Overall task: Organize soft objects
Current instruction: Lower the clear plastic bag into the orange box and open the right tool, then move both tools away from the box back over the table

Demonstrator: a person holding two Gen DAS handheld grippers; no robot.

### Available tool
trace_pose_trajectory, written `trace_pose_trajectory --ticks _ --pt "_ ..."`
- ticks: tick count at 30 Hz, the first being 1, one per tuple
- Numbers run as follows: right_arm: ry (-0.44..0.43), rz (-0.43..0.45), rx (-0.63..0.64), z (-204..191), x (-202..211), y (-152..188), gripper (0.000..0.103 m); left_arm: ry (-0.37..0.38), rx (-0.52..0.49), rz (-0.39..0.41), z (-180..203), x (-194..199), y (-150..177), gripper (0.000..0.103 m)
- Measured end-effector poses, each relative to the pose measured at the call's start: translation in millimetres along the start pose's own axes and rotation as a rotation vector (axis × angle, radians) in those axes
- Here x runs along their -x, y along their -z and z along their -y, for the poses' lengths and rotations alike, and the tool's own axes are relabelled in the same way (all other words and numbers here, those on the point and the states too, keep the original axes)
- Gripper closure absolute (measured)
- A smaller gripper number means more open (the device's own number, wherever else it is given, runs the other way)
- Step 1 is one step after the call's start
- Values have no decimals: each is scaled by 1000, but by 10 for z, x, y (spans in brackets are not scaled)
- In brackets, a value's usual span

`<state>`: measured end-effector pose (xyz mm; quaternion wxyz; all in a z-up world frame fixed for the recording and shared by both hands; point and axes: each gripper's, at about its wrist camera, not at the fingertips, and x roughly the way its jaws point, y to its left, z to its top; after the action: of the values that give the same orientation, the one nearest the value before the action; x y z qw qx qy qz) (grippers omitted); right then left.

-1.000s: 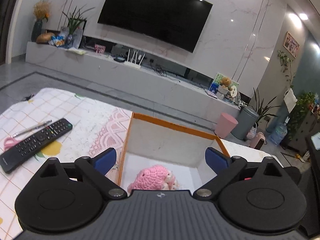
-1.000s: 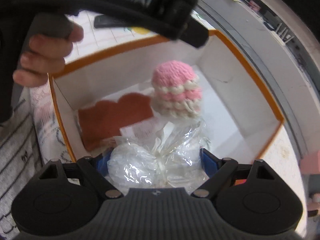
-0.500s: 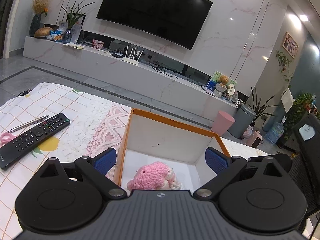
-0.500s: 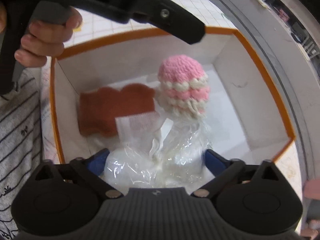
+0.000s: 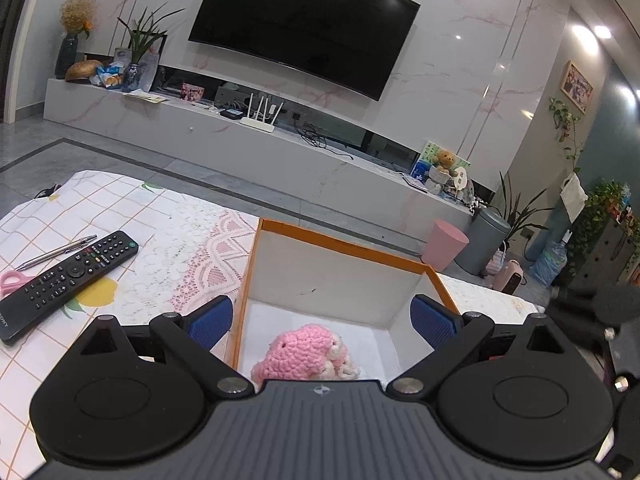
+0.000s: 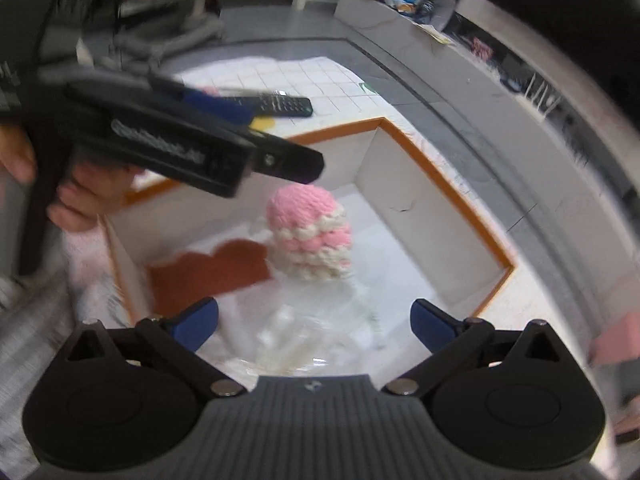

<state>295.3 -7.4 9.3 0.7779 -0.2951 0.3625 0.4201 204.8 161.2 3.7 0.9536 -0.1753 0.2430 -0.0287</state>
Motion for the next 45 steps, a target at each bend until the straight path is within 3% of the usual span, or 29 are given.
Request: trace_pose_trajectory --ticks 3,5,7,10,12,15,18,25,27,29,32,35,39,45 --pt "-31 -30 -92 -25 -62 -3 29 -5 12 0 -26 -3 -7 0" --pt "-36 -116 -207 4 -208 -20 55 -5 13 -1 -33 -1 -9 0" --pt "-108 -179 -331 78 -373 -2 73 -5 11 -2 -34 1 -9 0" --pt "-169 -205 -351 59 -543 12 76 -7 8 -6 -39 -4 -9 0" --pt "-135 -269 -333 -11 -678 28 77 -14 8 -10 -34 -10 -10 0" --pt "-83 -348 -341 7 -848 110 87 -13 12 -20 -47 -28 -13 0" --pt "-82 -350 -386 62 -858 117 88 -11 8 -20 -52 -24 -10 0" --pt "-40 -309 -321 -48 -811 114 86 -12 7 -19 -45 -27 -11 0" --pt "-40 -243 -339 2 -683 129 73 -13 4 -19 -44 -33 -14 0" --pt "-26 -133 -356 3 -449 134 51 -15 -3 -18 -26 -41 -14 0" --pt "34 -14 -343 -15 -96 154 47 -12 -17 -14 22 -37 -5 0" --pt "68 71 -377 12 212 209 28 -24 -43 4 100 -6 0 0" --pt "109 146 -395 11 532 320 26 -41 -84 47 221 87 3 0" --pt "142 238 -434 -25 913 556 22 -50 -37 94 329 238 -16 0"
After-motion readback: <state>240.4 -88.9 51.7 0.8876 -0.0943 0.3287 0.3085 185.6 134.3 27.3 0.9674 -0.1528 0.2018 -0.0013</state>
